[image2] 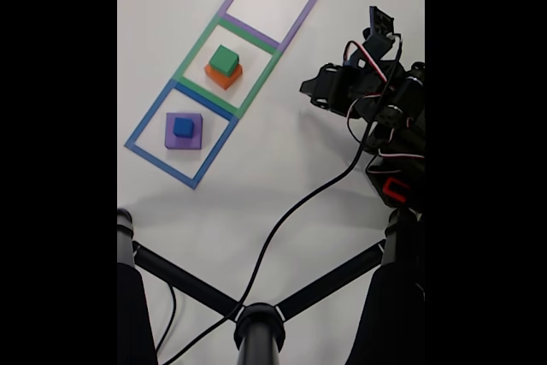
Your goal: Tower of hanoi
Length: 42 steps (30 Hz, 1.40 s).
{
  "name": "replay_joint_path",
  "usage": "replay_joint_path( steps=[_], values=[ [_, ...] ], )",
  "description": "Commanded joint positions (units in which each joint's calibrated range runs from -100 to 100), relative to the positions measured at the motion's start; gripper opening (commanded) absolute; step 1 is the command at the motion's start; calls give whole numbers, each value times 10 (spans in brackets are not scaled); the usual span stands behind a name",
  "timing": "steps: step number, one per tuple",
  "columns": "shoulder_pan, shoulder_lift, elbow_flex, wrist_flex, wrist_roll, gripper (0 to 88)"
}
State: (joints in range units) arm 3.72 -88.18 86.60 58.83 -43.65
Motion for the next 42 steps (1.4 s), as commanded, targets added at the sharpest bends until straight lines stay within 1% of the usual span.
replay_joint_path(
  steps=[1, 4, 6, 8, 9, 10, 11, 12, 14, 18, 19, 23, 25, 27, 28, 29, 32, 36, 38, 40, 42],
  values=[
    [0, 88, -118, -33, 168, 0],
    [2, 129, -176, -39, 328, 0],
    [7, 151, -209, -42, 459, 0],
    [12, 174, -244, -42, 644, 0],
    [13, 185, -263, -42, 725, 0],
    [14, 196, -285, -38, 777, 0],
    [13, 207, -304, -35, 804, 0],
    [11, 222, -330, -25, 843, 0],
    [7, 252, -388, 9, 933, 13],
    [-6, 280, -474, 66, 1021, 16],
    [-9, 283, -491, 77, 1027, 17],
    [-21, 291, -557, 157, 1091, 12],
    [-22, 291, -586, 196, 1113, 5],
    [-22, 290, -597, 225, 1146, 4],
    [-23, 287, -597, 230, 1152, 8],
    [-23, 285, -591, 235, 1168, 11],
    [-17, 272, -548, 225, 1216, 41],
    [0, 238, -454, 169, 1308, 82],
    [12, 218, -396, 128, 1367, 101],
    [24, 206, -353, 94, 1436, 130],
    [36, 206, -327, 64, 1436, 168]
  ],
)
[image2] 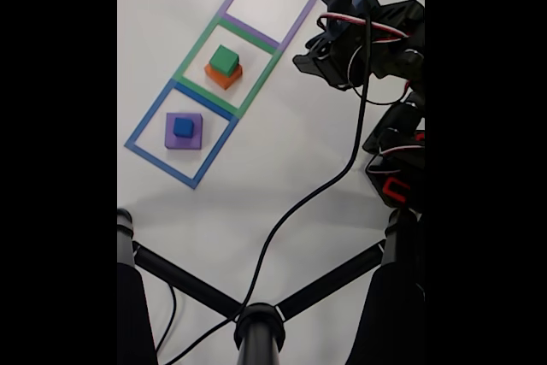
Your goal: Tower of hanoi
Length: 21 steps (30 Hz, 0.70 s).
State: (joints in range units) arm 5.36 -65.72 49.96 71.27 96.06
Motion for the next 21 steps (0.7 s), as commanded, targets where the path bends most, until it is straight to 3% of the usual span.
replay_joint_path(
  steps=[1, 6, 11, 21],
  values=[
    [23, -19, 56, -82, 39, 183],
    [28, -19, 152, -221, 39, 303],
    [13, 1, 223, -357, 39, 325],
    [2, 135, 386, -755, 39, 335]
  ],
)
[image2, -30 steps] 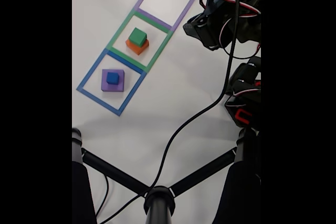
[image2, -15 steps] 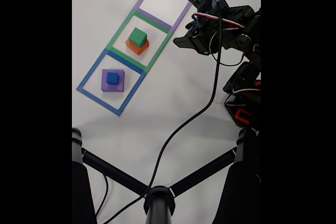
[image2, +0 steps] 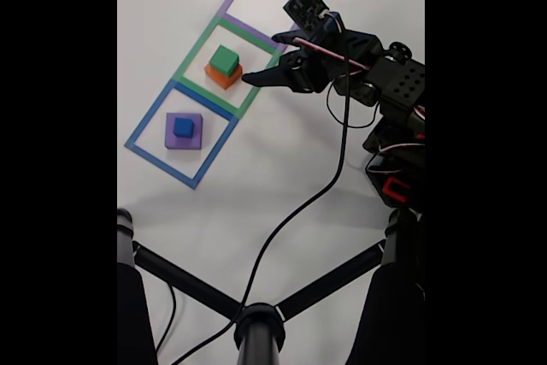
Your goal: Tower of hanoi
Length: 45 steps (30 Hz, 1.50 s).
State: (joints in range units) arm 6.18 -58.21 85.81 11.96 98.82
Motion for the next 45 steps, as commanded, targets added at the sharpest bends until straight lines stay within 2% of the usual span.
replay_joint_path(
  steps=[1, 14, 23, 31, 45],
  values=[
    [-8, 77, 31, -187, 12, 335],
    [-29, 350, 34, -510, 12, 333],
    [-35, 504, -7, -640, 12, 330],
    [-44, 613, -56, -720, 12, 328],
    [-55, 715, -103, -760, 12, 321]
  ],
)
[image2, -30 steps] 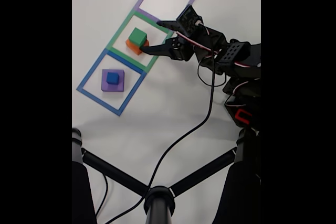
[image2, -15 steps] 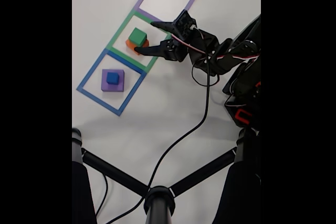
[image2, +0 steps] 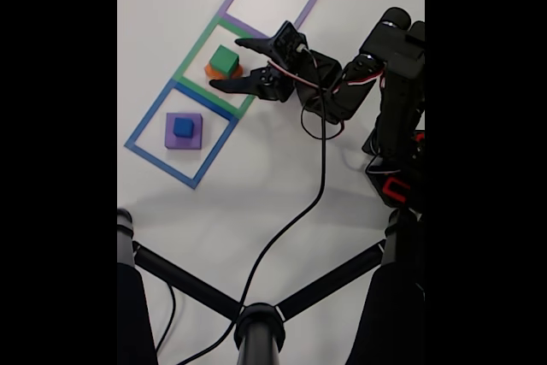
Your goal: Tower of hanoi
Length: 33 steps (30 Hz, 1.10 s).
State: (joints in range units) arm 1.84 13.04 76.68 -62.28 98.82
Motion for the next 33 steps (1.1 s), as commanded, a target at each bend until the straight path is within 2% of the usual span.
replay_joint_path(
  steps=[1, 13, 26, 33],
  values=[
    [-13, 5, -13, -19, 12, 320],
    [-26, 16, -28, -17, 12, 300],
    [-30, 19, -28, -18, 12, 132],
    [-31, 19, -27, -18, 12, 86]
  ],
)
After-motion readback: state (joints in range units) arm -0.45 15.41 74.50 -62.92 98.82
